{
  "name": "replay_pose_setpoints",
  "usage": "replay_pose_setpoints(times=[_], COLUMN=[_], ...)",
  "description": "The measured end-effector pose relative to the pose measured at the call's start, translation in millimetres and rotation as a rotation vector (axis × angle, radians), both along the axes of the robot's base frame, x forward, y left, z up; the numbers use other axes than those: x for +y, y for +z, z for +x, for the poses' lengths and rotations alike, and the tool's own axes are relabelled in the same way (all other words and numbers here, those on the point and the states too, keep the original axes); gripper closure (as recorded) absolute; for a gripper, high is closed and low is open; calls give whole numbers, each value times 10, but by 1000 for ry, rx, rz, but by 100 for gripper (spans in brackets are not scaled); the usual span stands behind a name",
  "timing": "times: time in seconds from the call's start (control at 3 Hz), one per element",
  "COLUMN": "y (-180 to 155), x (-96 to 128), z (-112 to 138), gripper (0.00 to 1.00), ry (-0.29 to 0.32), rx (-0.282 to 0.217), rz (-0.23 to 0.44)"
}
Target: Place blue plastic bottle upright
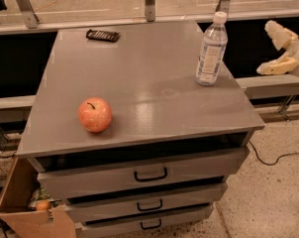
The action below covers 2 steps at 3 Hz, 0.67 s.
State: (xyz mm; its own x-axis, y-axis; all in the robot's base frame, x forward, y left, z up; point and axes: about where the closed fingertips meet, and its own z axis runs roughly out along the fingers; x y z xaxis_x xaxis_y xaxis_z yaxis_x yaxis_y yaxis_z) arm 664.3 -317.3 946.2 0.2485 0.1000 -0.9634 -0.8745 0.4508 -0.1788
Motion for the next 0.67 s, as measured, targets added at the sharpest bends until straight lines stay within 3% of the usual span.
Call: replay_pose_setpoints(times=[0.33, 0.67], y=[594, 624], x=[-517, -522], z=[-167, -152], gripper=[0, 0], ry=[-141, -144], rx=[-45, -55], rz=[-140, -136])
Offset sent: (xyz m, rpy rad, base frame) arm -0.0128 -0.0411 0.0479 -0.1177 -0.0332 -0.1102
